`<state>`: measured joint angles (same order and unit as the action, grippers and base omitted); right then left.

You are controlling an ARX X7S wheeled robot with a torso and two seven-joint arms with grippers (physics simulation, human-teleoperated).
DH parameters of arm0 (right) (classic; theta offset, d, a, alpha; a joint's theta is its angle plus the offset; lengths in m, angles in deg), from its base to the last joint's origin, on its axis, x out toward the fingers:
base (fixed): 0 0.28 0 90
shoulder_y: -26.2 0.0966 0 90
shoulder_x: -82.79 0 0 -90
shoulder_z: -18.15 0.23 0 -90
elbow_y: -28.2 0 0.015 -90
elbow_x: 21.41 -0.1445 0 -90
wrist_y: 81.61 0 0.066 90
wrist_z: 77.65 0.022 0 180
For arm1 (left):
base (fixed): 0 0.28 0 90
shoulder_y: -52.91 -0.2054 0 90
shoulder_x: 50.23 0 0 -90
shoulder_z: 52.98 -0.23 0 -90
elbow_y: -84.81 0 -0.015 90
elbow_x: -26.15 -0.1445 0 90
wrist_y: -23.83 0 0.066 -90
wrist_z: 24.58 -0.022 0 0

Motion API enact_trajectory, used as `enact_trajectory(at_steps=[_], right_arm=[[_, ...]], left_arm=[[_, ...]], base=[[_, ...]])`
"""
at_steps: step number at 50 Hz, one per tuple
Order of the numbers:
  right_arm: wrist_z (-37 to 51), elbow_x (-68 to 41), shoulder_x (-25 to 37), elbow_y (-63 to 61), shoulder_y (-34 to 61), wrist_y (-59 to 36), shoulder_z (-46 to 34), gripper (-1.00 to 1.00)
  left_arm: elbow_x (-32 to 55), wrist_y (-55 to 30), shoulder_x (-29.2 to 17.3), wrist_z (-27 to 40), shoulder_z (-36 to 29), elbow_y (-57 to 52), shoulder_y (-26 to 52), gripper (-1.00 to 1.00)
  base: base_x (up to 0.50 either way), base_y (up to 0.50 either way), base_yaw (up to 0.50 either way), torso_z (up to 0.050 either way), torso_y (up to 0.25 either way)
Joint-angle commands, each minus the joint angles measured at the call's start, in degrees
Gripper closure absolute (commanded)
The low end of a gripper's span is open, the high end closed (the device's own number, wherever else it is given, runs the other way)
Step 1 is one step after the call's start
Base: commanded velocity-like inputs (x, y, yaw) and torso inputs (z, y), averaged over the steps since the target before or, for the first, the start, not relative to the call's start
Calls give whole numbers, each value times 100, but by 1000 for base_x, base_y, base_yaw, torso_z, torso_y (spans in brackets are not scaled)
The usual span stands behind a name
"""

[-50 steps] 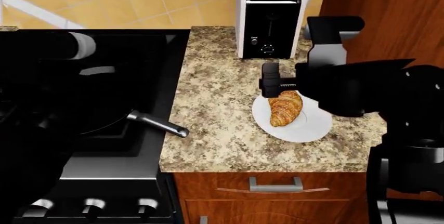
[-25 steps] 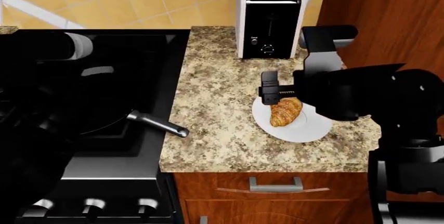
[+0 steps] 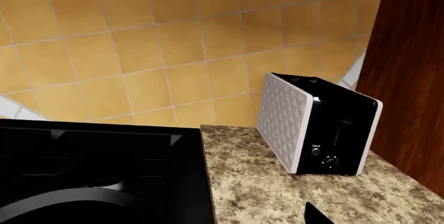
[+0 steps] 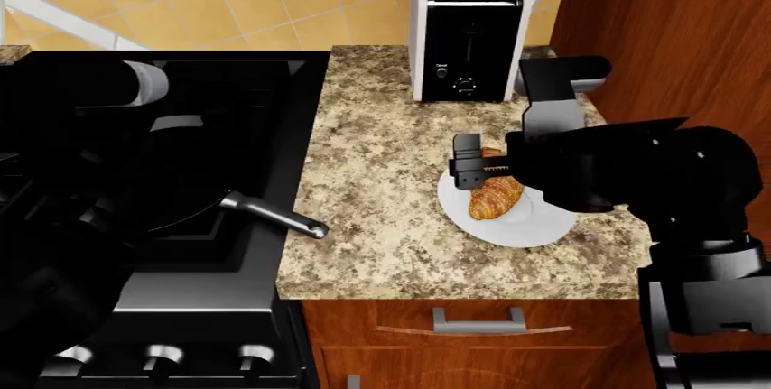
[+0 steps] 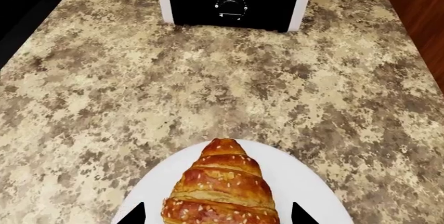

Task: Pick the croissant and place it on the pan. Then turn on the stove to warm the croissant.

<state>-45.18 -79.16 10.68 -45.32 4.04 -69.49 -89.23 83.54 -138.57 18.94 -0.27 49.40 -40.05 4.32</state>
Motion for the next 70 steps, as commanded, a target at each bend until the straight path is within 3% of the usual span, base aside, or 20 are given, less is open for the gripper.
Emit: enact_trajectory(at_steps=[1,45,46,70], right_arm=[[-135,72,17,153,-13,151,-174,-100],[-434,200,52,457,-84,486,-545,-100],[-403,203,59,424,-90,479,-548,100],[456,-458,195,-853,-47,-92,-22,100]], left_arm=[[-21,82,-24,-10,-61,61,-32,-100],[-1,294,-87,51,-171,166,-149,-100],[-1,300,-87,53,-173,171,-151,-100],[592,38,-103,430,124,-103,-70,-100]], base=[[0,0,0,0,0],[0,0,0,0,0],[0,0,0,0,0],[0,0,0,0,0]])
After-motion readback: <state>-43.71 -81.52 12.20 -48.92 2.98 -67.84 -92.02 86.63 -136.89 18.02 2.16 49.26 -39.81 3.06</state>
